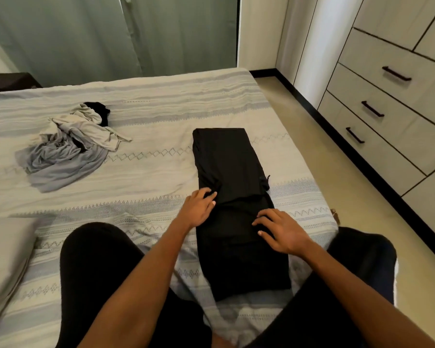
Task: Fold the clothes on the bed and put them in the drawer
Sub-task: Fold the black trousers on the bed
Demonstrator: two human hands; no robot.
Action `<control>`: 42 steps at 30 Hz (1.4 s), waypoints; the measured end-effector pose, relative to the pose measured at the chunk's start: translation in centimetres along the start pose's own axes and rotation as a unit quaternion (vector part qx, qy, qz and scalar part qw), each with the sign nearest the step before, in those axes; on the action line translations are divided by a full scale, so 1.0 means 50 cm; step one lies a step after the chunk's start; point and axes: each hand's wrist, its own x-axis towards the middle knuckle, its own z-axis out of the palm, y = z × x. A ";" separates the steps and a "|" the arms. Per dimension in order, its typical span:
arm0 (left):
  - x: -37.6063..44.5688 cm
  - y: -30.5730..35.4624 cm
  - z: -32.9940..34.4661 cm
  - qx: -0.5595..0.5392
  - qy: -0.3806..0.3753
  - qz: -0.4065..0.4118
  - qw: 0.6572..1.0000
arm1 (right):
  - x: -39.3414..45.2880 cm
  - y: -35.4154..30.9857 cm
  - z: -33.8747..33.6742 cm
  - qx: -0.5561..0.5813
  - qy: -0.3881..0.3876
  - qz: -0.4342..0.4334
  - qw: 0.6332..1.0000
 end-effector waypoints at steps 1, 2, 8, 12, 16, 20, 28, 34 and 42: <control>-0.004 0.006 0.005 0.005 -0.020 0.007 1.000 | -0.029 -0.002 -0.008 0.000 -0.012 -0.007 1.000; 0.003 -0.002 -0.006 0.011 -0.030 0.005 0.999 | -0.033 -0.009 -0.022 -0.006 -0.026 -0.022 0.999; 0.017 0.003 -0.009 -0.070 -0.048 -0.026 0.996 | -0.101 -0.092 0.005 -0.094 -0.154 -0.067 0.981; 0.020 0.002 -0.023 -0.119 -0.060 -0.053 0.990 | -0.124 -0.098 0.038 -0.163 -0.204 -0.062 0.963; 0.021 0.010 -0.030 -0.097 -0.071 -0.052 0.991 | -0.138 -0.086 0.036 -0.139 -0.206 -0.078 0.965; 0.020 0.011 -0.026 -0.072 -0.080 -0.046 0.993 | -0.142 -0.042 -0.023 -0.050 -0.314 -0.090 0.944; 0.026 0.010 -0.030 -0.128 -0.062 -0.062 0.988 | -0.169 0.015 -0.024 -0.129 -0.211 -0.191 0.950; 0.056 0.016 -0.058 -0.302 -0.051 -0.183 0.934 | -0.143 -0.005 -0.035 0.064 -0.093 -0.055 0.992; 0.105 0.011 -0.146 -0.331 -0.154 -0.165 0.916 | -0.011 -0.032 -0.098 0.377 0.035 0.124 0.917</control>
